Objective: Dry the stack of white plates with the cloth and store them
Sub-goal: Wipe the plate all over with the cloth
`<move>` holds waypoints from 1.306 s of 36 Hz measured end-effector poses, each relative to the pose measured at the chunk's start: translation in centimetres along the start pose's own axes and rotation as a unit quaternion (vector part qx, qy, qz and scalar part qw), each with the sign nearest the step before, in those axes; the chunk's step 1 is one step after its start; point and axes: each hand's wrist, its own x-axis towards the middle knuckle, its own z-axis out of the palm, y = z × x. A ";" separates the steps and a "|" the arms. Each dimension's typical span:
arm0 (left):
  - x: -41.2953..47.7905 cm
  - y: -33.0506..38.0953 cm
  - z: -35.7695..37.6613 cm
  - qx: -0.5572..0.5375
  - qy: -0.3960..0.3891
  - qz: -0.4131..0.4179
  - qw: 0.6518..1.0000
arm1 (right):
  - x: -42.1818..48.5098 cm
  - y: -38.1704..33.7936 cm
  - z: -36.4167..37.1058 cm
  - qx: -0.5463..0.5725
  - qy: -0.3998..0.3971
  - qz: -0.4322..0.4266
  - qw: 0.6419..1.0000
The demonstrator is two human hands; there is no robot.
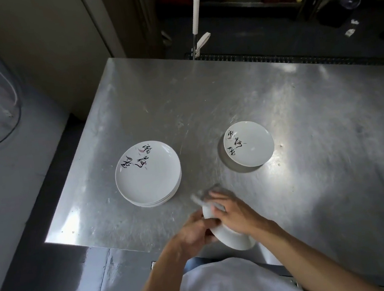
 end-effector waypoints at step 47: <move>-0.4 -1.9 -1.1 -0.044 0.030 0.029 0.998 | -0.1 0.5 0.3 0.017 0.041 0.119 0.992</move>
